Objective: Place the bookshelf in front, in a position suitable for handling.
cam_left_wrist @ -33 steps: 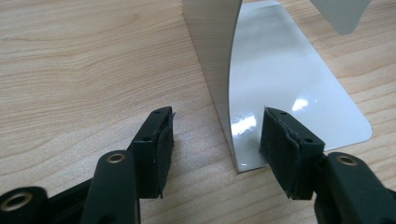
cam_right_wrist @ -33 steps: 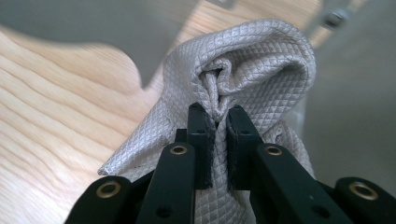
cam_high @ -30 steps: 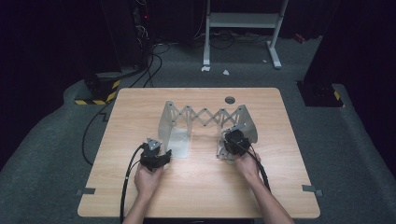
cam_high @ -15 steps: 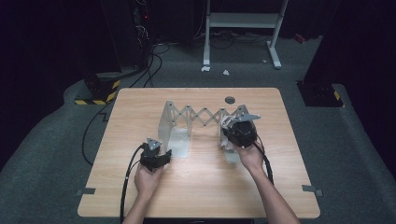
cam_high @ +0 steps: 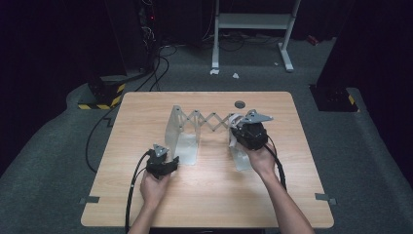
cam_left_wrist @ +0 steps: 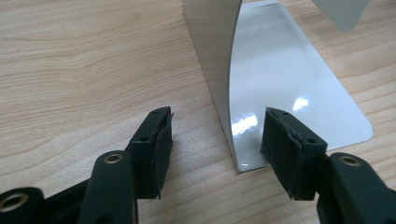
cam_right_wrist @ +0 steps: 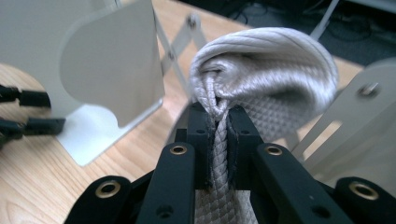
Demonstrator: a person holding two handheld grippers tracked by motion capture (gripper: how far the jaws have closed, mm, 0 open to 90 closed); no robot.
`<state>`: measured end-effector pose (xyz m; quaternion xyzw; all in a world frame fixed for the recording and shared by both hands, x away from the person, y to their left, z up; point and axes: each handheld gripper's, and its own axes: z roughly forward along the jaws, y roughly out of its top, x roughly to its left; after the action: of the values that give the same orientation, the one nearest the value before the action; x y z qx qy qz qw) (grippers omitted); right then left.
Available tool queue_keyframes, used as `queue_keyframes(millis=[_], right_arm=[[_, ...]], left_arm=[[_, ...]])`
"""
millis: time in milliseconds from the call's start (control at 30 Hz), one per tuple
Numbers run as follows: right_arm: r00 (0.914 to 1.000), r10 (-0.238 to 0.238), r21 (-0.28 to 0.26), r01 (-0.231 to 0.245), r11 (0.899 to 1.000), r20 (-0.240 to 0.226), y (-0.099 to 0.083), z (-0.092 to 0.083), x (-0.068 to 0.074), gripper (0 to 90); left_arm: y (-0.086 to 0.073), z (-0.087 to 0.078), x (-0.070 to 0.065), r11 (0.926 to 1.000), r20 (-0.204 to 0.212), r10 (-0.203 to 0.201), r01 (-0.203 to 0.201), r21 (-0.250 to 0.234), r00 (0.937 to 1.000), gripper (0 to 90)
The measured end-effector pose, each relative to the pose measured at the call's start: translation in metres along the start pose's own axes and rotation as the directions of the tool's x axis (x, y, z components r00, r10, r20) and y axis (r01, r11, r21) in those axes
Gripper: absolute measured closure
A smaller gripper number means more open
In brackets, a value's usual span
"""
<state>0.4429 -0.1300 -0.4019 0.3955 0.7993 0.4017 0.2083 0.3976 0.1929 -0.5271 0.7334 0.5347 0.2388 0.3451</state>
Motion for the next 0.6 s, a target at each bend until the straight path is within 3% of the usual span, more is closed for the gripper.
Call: queue_keyframes(millis=[167, 333, 433, 600], right_arm=[[0.9991, 0.037, 0.092, -0.035, 0.995, -0.021, -0.022, 0.025, -0.003, 82.5], [0.9976, 0.061, 0.185, -0.053, 0.981, -0.034, -0.039, 0.048, -0.005, 82.5], [0.9984, 0.046, 0.177, -0.040, 0.983, -0.032, -0.037, 0.044, -0.002, 82.5], [0.9994, 0.002, 0.084, 0.001, 0.996, -0.035, -0.021, 0.015, 0.005, 82.6]], left_arm=[[0.000, 0.000, 0.000, 1.0000, 0.001, 0.000, 0.000, 0.000, 1.0000, 43.1], [0.000, 0.000, 0.000, 1.0000, 0.001, 0.000, 0.000, 0.000, 1.0000, 43.1], [0.000, 0.000, 0.000, 1.0000, 0.002, 0.001, -0.001, 0.000, 1.0000, 43.1], [0.000, 0.000, 0.000, 1.0000, 0.004, 0.004, -0.004, -0.001, 1.0000, 43.5]])
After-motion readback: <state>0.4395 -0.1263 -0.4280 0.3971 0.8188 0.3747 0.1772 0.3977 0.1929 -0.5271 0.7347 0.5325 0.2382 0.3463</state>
